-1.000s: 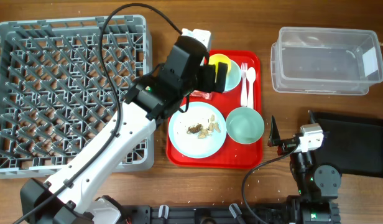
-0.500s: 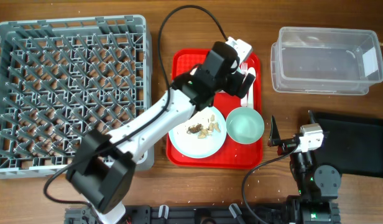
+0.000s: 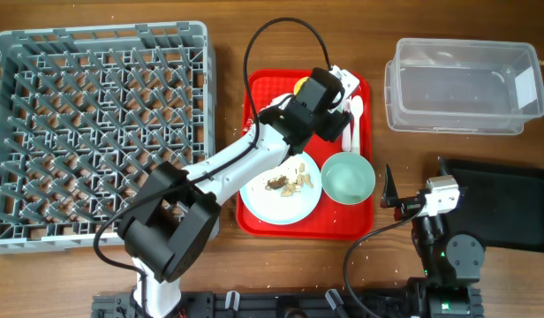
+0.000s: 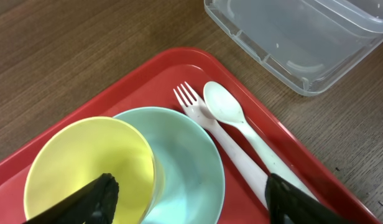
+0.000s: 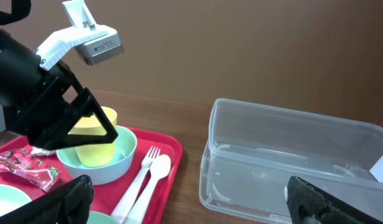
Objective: Sort waste into correct bins and load items into the dishwasher rack
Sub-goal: 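Reach the left gripper over the tray and grasp the yellow cup, then carry the yellow cup to the dish rack and lower it in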
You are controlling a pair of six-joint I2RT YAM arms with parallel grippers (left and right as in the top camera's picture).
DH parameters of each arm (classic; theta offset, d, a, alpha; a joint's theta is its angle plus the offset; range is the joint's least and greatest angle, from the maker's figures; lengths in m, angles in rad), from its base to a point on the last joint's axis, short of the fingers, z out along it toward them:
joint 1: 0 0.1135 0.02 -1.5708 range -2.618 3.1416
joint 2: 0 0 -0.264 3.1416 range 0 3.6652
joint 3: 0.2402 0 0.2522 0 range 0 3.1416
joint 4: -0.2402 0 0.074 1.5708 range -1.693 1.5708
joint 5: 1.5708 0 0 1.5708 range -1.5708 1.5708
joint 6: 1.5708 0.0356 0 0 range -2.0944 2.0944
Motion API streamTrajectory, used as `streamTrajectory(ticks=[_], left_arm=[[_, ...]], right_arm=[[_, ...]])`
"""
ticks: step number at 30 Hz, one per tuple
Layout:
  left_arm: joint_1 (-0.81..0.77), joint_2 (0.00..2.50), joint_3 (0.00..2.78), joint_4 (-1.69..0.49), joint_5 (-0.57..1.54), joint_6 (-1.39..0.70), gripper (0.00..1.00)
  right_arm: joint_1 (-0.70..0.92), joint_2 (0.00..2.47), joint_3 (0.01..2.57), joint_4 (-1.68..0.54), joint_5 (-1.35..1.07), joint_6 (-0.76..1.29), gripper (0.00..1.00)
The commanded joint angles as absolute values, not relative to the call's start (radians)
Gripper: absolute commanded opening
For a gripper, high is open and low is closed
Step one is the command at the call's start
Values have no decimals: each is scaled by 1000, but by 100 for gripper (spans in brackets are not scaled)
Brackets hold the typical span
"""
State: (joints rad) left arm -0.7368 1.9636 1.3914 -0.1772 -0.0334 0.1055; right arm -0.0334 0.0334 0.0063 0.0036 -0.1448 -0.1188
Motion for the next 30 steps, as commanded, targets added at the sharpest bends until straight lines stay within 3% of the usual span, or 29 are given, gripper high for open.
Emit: streamTrajectory(ticks=[1, 16, 19, 23, 26, 30], left_arm=[[-735, 1977, 1395, -171, -47, 124, 68], [-703, 2064, 1395, -91, -66, 96, 56], [-690, 2063, 1395, -89, -66, 96, 40], [-689, 2062, 1395, -70, -65, 59, 27], [-690, 2055, 1395, -57, -65, 36, 4], [-690, 2028, 1395, -56, -65, 8, 4]], right_arm=[[-29, 30, 6, 7, -131, -130, 100], [-29, 30, 6, 7, -131, -130, 100], [-29, 30, 6, 7, -131, -130, 100], [-29, 30, 6, 7, -131, -130, 100], [-29, 30, 6, 7, -131, -130, 100], [-29, 30, 6, 7, -131, -130, 100]])
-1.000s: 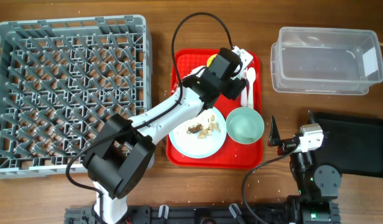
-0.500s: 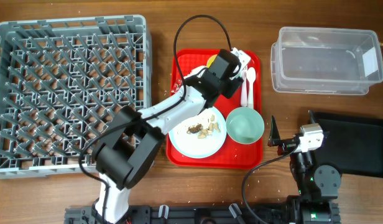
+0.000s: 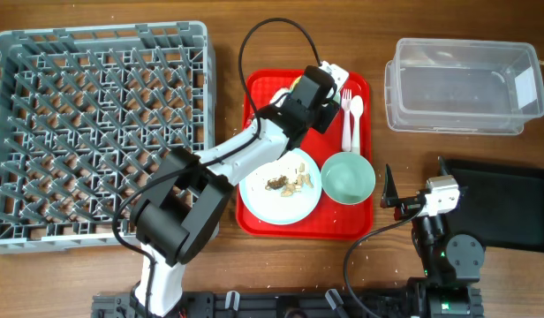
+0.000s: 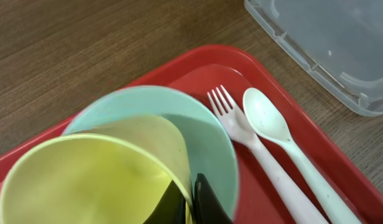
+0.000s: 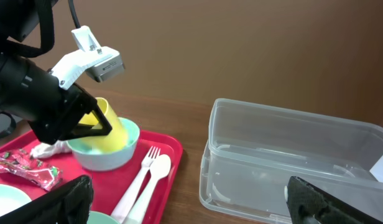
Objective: Sort waste into correct bins and load items into the dishwasher rack
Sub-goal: 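Carry the yellow cup to the dish rack and lower it in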
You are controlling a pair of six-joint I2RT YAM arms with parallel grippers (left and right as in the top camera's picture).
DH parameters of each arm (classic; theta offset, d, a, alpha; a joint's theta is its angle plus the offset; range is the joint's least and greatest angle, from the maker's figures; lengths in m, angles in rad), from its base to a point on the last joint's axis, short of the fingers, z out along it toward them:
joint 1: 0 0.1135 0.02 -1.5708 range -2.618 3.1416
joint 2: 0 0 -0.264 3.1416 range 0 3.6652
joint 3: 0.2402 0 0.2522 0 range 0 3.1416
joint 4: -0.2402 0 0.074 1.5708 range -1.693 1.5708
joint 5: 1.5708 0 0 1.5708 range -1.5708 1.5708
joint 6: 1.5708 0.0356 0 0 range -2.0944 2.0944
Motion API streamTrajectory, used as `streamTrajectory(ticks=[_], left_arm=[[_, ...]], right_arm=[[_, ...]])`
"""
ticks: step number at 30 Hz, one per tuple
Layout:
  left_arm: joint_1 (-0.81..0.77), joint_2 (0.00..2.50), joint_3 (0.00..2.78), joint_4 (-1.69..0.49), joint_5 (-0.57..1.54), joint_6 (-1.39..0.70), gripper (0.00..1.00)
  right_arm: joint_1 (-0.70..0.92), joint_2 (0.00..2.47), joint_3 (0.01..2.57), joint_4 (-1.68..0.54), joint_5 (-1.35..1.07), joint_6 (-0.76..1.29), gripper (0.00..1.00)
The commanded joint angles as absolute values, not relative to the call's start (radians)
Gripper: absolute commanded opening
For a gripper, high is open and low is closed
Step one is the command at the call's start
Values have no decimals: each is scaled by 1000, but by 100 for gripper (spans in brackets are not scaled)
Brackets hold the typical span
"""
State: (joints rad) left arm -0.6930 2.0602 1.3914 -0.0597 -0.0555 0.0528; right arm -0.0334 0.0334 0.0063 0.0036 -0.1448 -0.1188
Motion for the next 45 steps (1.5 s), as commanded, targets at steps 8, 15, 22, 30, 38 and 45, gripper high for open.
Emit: streamTrajectory(ticks=[8, 15, 22, 30, 38, 45], left_arm=[[-688, 1851, 1395, -75, -34, -171, 4], [-550, 1585, 1395, -284, 94, -332, 4], [10, 1566, 1394, -323, 950, -471, 4], [443, 1743, 1394, -329, 1431, -487, 4], [507, 1922, 1393, -379, 1425, -487, 4], [566, 2025, 1393, -391, 1432, -487, 4]], right_arm=[[-29, 30, 6, 7, -131, -130, 100], [-29, 30, 6, 7, -131, -130, 100], [-29, 30, 6, 7, -131, -130, 100], [-29, 30, 6, 7, -131, -130, 100], [-29, 30, 6, 7, -131, -130, 100], [-29, 30, 6, 7, -131, -130, 100]])
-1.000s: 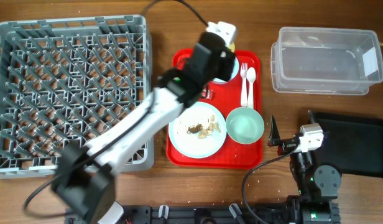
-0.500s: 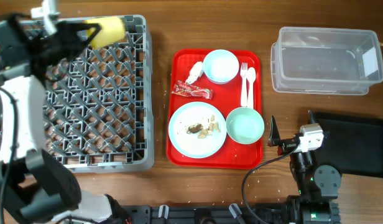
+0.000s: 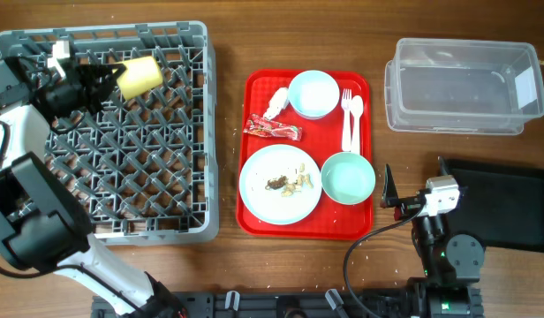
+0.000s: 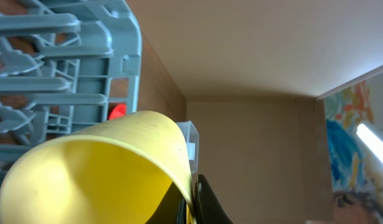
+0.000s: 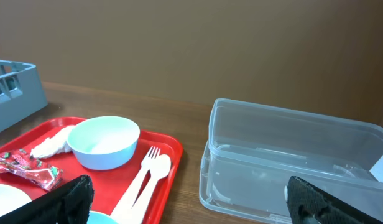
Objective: Sort waste into correct bins and load items into the dishwasher rack
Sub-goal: 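Carry the yellow cup to the dish rack and lower it in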
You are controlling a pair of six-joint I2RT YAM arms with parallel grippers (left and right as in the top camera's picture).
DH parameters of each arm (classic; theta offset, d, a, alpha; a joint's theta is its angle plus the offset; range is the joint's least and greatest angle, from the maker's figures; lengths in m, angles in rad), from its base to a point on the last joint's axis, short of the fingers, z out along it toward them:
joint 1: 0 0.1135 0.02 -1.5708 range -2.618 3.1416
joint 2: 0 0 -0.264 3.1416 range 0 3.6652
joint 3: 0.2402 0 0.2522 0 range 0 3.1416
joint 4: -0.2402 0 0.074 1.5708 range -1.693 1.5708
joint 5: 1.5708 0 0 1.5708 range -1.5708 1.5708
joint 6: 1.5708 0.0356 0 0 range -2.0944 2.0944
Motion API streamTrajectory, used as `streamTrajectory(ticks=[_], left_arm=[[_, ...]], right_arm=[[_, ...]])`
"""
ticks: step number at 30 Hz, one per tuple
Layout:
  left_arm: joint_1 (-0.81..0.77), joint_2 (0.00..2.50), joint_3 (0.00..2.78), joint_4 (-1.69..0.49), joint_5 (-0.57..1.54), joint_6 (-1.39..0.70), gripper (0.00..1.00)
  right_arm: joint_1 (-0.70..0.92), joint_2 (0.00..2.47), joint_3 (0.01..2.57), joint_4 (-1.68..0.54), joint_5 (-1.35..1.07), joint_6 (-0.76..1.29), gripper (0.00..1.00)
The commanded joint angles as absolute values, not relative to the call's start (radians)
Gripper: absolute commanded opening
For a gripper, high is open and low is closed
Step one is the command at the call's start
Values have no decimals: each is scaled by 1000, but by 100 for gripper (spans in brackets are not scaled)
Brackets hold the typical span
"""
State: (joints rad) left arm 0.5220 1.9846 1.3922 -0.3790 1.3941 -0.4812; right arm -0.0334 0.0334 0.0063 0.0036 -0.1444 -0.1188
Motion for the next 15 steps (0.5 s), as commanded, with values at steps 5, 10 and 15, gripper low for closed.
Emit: streamTrajectory(ticks=[5, 10, 15], left_arm=[[620, 2058, 1393, -481, 1431, -486, 4], [631, 2065, 1380, -513, 1414, -476, 4], [632, 2065, 1340, -514, 1273, -476, 4]], right_arm=[[-29, 30, 6, 7, -131, -129, 100], [-29, 30, 6, 7, -131, -130, 100], [-29, 30, 6, 7, -131, -130, 100]])
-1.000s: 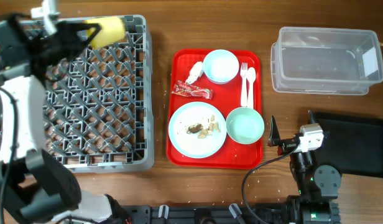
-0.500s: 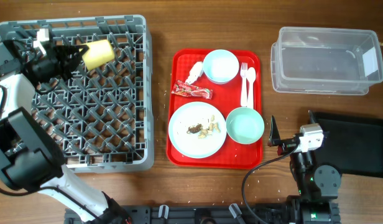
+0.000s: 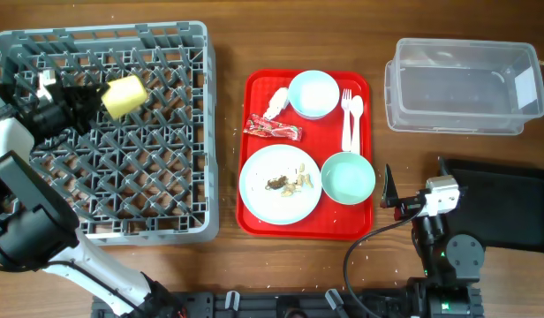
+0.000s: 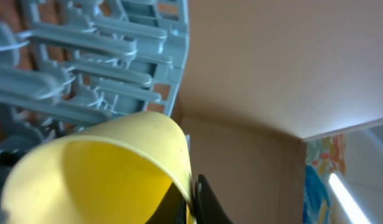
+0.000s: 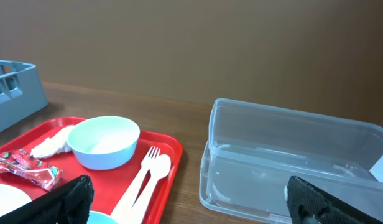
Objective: Sort waste into correct bins and load items into the dishwasher rack
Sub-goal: 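Carry the yellow cup to the dish rack and lower it in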
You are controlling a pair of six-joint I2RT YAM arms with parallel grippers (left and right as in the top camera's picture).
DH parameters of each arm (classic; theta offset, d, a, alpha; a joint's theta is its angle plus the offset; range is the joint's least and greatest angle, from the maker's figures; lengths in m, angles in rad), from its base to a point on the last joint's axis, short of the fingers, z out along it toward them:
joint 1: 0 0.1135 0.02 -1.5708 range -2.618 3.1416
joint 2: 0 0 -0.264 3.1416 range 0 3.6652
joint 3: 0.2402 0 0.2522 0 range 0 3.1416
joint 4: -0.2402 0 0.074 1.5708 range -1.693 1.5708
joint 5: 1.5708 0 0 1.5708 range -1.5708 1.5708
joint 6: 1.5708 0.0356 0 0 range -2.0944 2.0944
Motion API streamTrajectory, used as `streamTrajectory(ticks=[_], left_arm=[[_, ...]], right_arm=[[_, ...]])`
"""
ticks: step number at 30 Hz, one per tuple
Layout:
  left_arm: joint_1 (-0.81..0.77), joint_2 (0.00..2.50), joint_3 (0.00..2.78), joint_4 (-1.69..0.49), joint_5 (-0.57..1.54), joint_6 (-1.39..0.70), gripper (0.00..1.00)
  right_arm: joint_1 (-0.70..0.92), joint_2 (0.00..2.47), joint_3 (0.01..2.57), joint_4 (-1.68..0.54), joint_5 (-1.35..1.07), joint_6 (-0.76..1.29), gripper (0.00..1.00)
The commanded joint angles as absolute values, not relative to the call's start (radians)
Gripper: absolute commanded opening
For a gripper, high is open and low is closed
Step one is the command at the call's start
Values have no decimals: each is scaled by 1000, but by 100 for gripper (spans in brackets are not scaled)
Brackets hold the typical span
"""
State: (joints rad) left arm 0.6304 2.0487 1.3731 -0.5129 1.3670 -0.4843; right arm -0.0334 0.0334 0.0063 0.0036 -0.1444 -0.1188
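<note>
My left gripper (image 3: 102, 101) is shut on the rim of a yellow cup (image 3: 124, 95), which lies on its side over the back left part of the grey dishwasher rack (image 3: 166, 212). In the left wrist view the cup (image 4: 98, 168) fills the lower frame, its rim pinched between the fingers, with rack tines behind it. On the red tray (image 3: 254, 216) are a white plate with food scraps (image 3: 263, 199), a teal bowl (image 3: 348, 177), a light blue bowl (image 3: 313, 93), a fork and spoon (image 3: 350, 115), a red wrapper (image 3: 272, 130) and a crumpled napkin (image 3: 277, 102). My right gripper (image 5: 191, 208) stands open, apart from the tray.
A clear plastic bin (image 3: 462, 84) stands at the back right. A flat black bin (image 3: 506, 208) lies at the front right, beside the right arm. The rack takes up the left side of the wooden table.
My left gripper has moved the yellow cup a little to the left and toward the front over the rack. The right arm and the tray's things have not moved.
My left gripper was open around the yellow cup, which stood in the light blue bowl on the tray. Then it was shut on the cup's rim, the cup tilted. Later it held the cup over the rack's back left, where it remains now.
</note>
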Motion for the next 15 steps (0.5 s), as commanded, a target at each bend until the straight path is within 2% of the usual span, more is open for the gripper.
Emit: streamTrajectory(ticks=[1, 7, 12, 15], left_arm=[[633, 2065, 1340, -514, 1261, -476, 4], [646, 2065, 1340, -529, 1218, -476, 4], [683, 2061, 1340, -571, 1217, -476, 9], [699, 2051, 1340, -594, 1194, -475, 21]], right_arm=[[-29, 30, 6, 7, -131, -130, 100], [-29, 30, 6, 7, -131, -129, 100], [-29, 30, 6, 7, -131, -130, 100], [-29, 30, 6, 7, -131, -130, 100]])
